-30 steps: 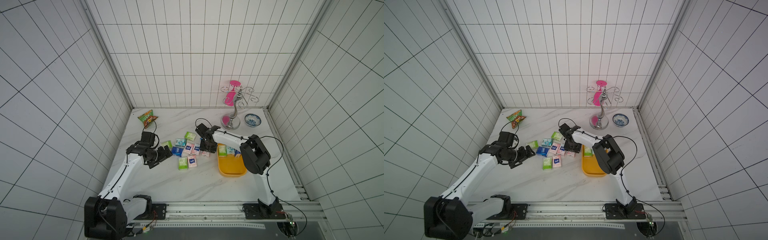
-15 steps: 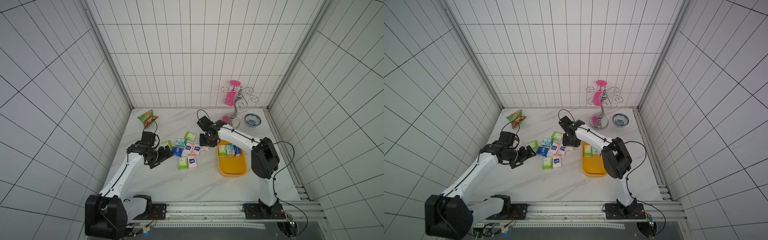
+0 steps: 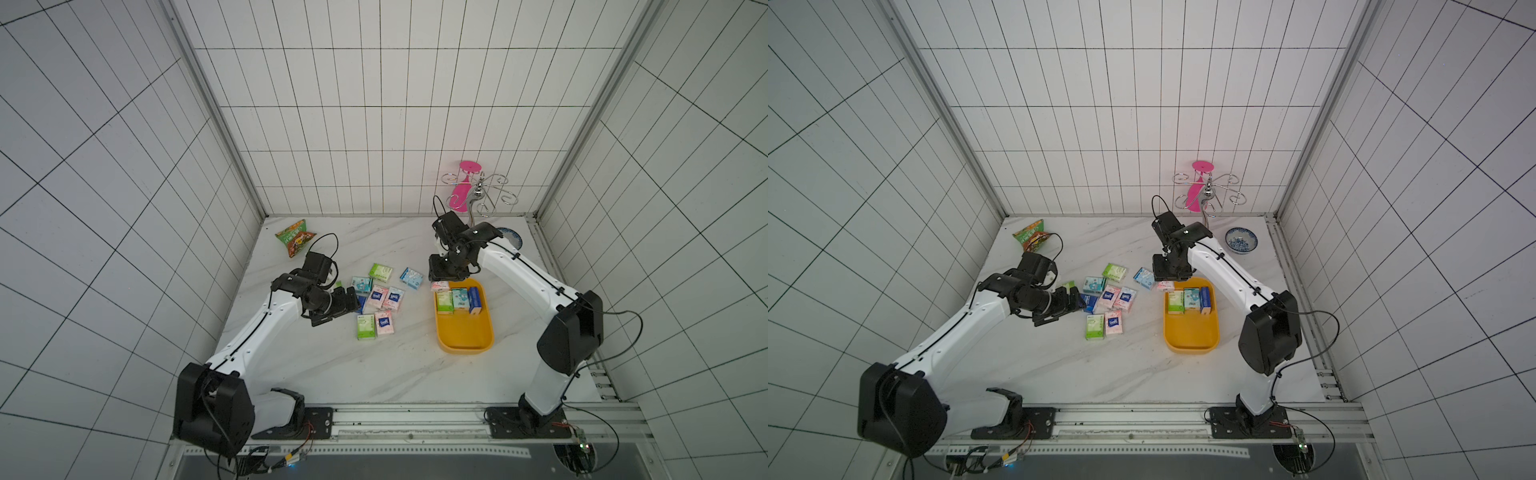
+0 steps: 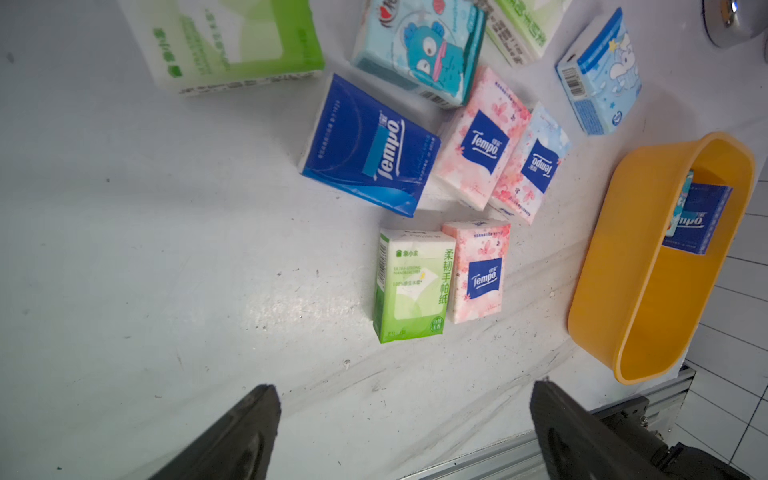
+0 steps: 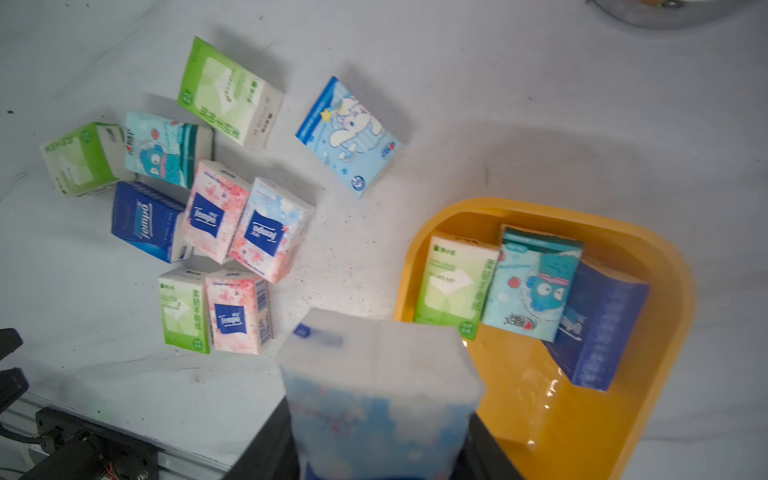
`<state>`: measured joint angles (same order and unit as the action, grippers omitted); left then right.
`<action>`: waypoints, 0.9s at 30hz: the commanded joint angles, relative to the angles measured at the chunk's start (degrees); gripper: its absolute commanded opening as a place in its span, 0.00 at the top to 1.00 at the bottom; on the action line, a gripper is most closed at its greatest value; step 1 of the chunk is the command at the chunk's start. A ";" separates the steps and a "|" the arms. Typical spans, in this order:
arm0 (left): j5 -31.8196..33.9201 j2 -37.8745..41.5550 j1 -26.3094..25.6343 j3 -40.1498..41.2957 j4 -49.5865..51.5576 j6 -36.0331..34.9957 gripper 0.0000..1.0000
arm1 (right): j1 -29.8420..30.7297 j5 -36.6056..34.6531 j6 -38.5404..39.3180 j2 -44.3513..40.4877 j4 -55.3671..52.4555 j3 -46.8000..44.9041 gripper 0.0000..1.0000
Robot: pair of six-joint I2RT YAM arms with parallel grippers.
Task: Put the pocket tissues into the storage box
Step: Place the pocket tissues in the storage box.
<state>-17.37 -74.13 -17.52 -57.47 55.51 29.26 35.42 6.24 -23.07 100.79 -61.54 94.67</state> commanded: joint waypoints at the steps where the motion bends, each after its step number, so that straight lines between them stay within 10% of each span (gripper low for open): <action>1: 3.49 -1.69 -3.01 -1.96 0.50 -0.19 0.03 | -3.30 1.08 4.09 -2.43 -3.54 -3.92 0.51; 27: 4.85 -0.83 -4.15 -0.54 -1.24 2.20 0.03 | -5.79 -0.17 5.88 3.49 9.33 -12.23 0.50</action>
<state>-13.98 -76.75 -21.65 -58.65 55.11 30.98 28.95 6.59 -17.39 103.02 -53.91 83.61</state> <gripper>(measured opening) 0.975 0.501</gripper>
